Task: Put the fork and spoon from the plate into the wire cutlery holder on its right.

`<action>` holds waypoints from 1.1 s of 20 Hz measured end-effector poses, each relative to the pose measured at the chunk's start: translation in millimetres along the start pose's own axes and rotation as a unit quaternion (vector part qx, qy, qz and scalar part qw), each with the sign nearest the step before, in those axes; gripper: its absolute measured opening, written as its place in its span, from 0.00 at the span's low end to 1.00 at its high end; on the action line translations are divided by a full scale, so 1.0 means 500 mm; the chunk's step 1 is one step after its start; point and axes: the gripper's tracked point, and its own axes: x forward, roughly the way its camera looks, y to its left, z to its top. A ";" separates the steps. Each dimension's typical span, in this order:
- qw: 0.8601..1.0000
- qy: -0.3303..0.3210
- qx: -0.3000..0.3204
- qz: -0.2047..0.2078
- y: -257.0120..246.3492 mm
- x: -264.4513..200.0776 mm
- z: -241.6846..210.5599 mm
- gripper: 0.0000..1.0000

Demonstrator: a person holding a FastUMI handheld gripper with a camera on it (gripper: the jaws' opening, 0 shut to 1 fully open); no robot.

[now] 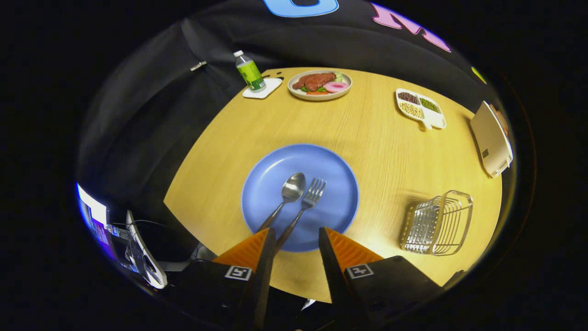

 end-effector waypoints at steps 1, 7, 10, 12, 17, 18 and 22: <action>1.000 0.016 0.005 -0.003 -0.001 0.021 -0.011 0.51; 0.998 0.056 0.036 -0.007 0.011 0.096 -0.034 0.51; 0.997 0.069 0.044 -0.015 0.013 0.119 -0.041 0.52; 0.995 0.073 0.057 -0.028 0.007 0.129 -0.042 0.38; 0.994 0.060 0.078 -0.043 -0.021 0.131 -0.039 0.11; 0.994 0.054 0.083 -0.040 -0.021 0.126 -0.035 0.11; 0.995 0.031 0.088 -0.037 -0.036 0.096 -0.016 0.08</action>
